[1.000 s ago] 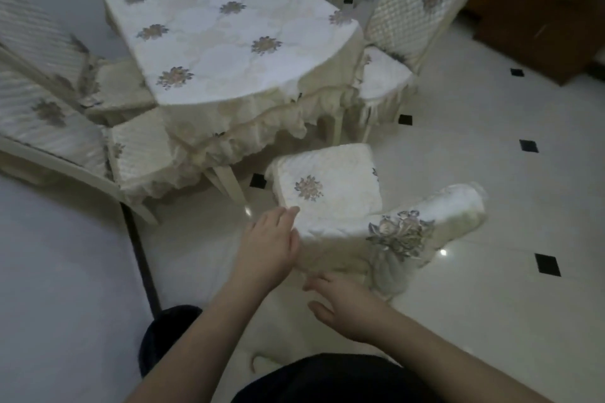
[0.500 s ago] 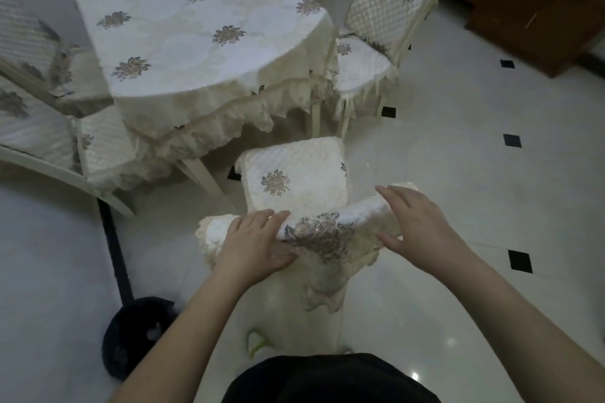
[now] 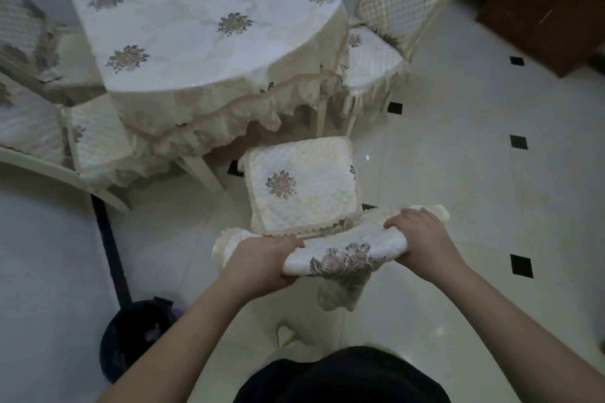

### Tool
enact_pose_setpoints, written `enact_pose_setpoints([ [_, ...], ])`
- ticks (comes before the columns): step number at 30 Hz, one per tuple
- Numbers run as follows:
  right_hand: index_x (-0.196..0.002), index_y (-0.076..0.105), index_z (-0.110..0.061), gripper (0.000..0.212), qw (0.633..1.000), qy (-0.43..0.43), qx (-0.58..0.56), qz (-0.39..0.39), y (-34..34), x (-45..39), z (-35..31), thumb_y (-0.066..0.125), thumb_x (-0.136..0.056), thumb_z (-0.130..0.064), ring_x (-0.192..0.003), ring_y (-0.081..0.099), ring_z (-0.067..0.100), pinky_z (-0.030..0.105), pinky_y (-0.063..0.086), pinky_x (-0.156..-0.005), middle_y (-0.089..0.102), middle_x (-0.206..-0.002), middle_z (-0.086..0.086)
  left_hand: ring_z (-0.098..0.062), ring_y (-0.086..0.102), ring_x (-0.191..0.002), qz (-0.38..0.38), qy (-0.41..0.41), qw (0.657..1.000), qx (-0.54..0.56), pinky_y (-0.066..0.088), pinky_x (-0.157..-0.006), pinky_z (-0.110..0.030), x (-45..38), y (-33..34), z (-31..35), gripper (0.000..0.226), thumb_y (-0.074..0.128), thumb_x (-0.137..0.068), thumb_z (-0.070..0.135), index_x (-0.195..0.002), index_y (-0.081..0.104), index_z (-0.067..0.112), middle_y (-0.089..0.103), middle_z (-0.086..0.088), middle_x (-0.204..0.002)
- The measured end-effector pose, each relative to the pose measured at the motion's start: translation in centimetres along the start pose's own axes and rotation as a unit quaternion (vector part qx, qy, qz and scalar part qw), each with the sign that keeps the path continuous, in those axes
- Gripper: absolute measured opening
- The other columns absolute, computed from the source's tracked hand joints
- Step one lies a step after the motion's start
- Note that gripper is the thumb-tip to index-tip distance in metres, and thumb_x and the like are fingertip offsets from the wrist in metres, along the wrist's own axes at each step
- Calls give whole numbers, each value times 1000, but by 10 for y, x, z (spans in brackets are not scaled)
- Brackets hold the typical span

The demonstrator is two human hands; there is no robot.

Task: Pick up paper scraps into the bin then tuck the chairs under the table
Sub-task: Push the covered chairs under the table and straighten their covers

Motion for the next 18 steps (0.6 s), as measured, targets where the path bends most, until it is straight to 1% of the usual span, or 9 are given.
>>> enact_pose_setpoints([
  [3, -90, 69, -30, 50, 999, -26, -6, -30, 5, -6, 5, 87, -44, -24, -92, 63, 21, 24, 28, -93, 68, -91, -5, -9, 67, -76, 16, 19, 1000, -4, 48, -53, -24, -1, -2, 0, 42, 65, -63, 51, -104, 61, 39, 70, 16, -88],
  [5, -93, 69, -33, 50, 997, -49, 3, -61, 10, -10, 8, 86, -47, -26, -92, 63, 17, 23, 29, -94, 68, -94, -10, -9, 67, -74, 16, 36, 999, 0, 49, -52, -24, 0, -1, 2, 44, 67, -62, 49, -104, 59, 39, 70, 16, -87],
  [8, -94, 68, -35, 45, 995, -81, -4, -53, 8, -12, 8, 82, -51, -27, -90, 64, 12, 27, 33, -96, 68, -95, -15, -11, 66, -82, -18, 67, 998, -2, 52, -63, -29, 0, 6, 0, 52, 68, -63, 43, -112, 54, 38, 69, 14, -95],
  [10, -94, 67, -35, 46, 994, -104, -10, -41, 6, -11, 6, 82, -53, -23, -90, 64, 10, 31, 38, -97, 68, -95, -16, -9, 65, -84, -24, 52, 998, -20, 52, -71, -33, 0, 9, -9, 58, 73, -57, 45, -112, 56, 36, 69, 14, -95],
  [11, -93, 68, -35, 46, 992, -115, -13, -40, 6, -11, 5, 82, -52, -20, -88, 65, 10, 33, 40, -96, 68, -94, -17, -9, 66, -80, -19, 36, 999, -20, 52, -70, -31, 1, 10, -13, 59, 78, -51, 46, -106, 60, 34, 69, 14, -89],
  [13, -92, 69, -35, 46, 990, -133, -19, -30, 5, -11, 4, 82, -52, -16, -85, 64, 10, 33, 41, -93, 69, -91, -16, -9, 64, -64, -20, 12, 999, -29, 49, -57, -23, 2, 12, -15, 53, 85, -41, 44, -88, 65, 31, 66, 13, -71],
  [14, -91, 69, -35, 47, 989, -141, -23, -24, 4, -12, 3, 82, -52, -14, -83, 64, 10, 33, 41, -92, 69, -90, -16, -9, 62, -57, -16, 6, 999, -40, 45, -51, -20, 2, 11, -14, 48, 87, -38, 39, -81, 65, 30, 63, 13, -65],
  [16, -91, 70, -33, 47, 987, -157, -31, -11, 1, -16, 2, 81, -50, -12, -81, 65, 11, 34, 45, -89, 70, -89, -14, -9, 59, -53, 1, 0, 999, -50, 42, -47, -19, 1, 6, -12, 42, 84, -37, 28, -74, 64, 30, 61, 13, -61],
  [18, -90, 70, -32, 47, 984, -174, -34, -2, -2, -22, 2, 82, -49, -12, -79, 65, 11, 34, 48, -86, 70, -87, -13, -8, 60, -55, 23, -15, 998, -50, 43, -49, -18, -1, -2, -16, 39, 80, -39, 26, -75, 65, 31, 62, 14, -63],
])
Point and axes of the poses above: each hand's wrist, its own x-axis away from the middle knuckle, its own y-axis out of the palm, z = x × y, the point moved 9 cm from there along -x, towards the middle knuckle
